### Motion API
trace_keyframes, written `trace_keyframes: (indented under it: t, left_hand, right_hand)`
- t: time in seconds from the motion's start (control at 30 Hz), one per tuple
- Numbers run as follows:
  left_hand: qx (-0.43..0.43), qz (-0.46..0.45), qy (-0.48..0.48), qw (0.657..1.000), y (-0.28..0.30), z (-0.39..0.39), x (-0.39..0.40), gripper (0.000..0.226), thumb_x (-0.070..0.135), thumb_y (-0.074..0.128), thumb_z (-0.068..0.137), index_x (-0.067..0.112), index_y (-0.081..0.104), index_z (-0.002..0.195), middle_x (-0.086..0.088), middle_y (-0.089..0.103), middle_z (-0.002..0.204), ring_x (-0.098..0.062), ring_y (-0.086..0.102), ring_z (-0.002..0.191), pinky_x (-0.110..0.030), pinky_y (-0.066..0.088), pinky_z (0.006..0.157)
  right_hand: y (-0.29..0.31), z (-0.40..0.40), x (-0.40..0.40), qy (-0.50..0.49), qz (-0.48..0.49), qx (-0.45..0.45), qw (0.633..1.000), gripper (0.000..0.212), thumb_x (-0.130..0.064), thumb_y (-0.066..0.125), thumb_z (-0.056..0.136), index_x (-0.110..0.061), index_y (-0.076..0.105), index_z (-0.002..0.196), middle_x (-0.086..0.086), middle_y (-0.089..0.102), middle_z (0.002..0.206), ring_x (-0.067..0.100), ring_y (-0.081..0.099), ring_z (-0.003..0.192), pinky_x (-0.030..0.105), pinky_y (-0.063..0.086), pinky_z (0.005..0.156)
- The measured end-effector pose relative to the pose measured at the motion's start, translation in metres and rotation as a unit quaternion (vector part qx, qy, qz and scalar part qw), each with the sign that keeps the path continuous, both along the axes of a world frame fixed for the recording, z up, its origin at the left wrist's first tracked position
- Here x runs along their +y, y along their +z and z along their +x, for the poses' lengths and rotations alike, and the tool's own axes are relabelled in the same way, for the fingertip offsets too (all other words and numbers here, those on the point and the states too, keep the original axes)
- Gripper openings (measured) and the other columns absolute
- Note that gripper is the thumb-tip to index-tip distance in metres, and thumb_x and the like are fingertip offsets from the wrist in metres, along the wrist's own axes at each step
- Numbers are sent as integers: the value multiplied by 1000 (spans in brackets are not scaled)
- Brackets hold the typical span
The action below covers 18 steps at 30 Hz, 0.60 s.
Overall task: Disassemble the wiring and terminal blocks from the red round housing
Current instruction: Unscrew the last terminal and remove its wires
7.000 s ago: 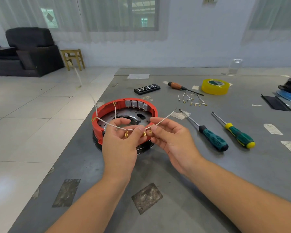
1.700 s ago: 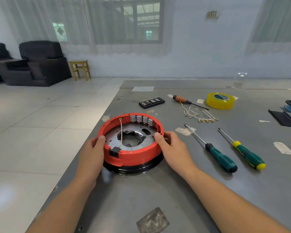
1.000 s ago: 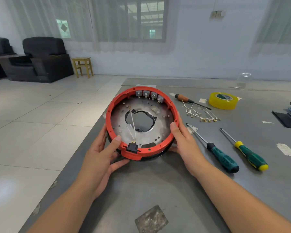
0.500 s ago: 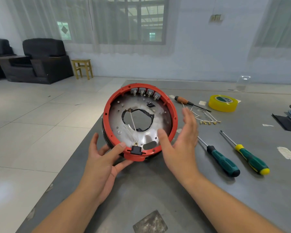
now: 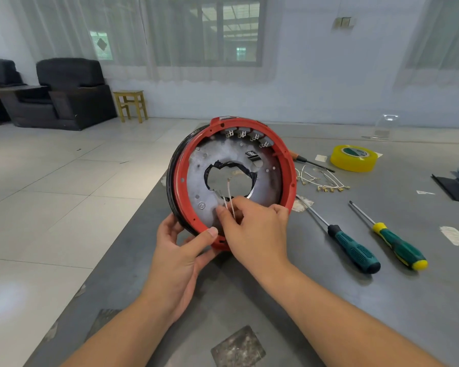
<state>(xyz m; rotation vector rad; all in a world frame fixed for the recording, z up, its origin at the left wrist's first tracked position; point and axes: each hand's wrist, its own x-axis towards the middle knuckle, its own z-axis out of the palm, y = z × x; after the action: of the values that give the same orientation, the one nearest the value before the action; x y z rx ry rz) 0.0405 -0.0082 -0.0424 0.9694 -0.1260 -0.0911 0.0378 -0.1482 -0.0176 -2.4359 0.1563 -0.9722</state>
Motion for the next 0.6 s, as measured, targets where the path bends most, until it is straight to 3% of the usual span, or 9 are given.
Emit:
trace_keyframes:
  t: [0.27,0.43,0.53,0.6]
  left_hand:
    - [3,5,-3,1000,-4,3,0,78,1,88,71,18,52,138,1,68,131,-36,74,111,-51,64,81]
    - [3,7,-4,1000,-7,5,4,76,2,88,76,20,52,140,1,68,132,-36,73,115,-55,63,85]
    - [0,7,-9,1000,-7,6,7,77,5,88,76,22,51,141,0,69,129,-38,73,113,-58,62,88]
    - [1,6,-10,1000,-6,7,8,77,7,88,75,22,51,141,0,69,129,-38,74,112,-58,62,87]
  right_hand:
    - [10,-3,1,11,75,-1,997,47,-42,56,92,-19,39,54,-2,40,44,17,43,50,36,35,72]
    - [7,-7,3,19,31,-17,999,30,-52,54,95,-28,59,77,-13,57,60,8,52,62,33,37,85]
    - [9,-9,-1,16,-12,-47,999,27,-46,57,95,-26,58,77,-10,60,63,13,56,61,37,46,72]
    - [13,-8,-4,12,10,-31,999,31,-46,54,94,-22,59,75,-5,61,61,21,58,61,37,49,61]
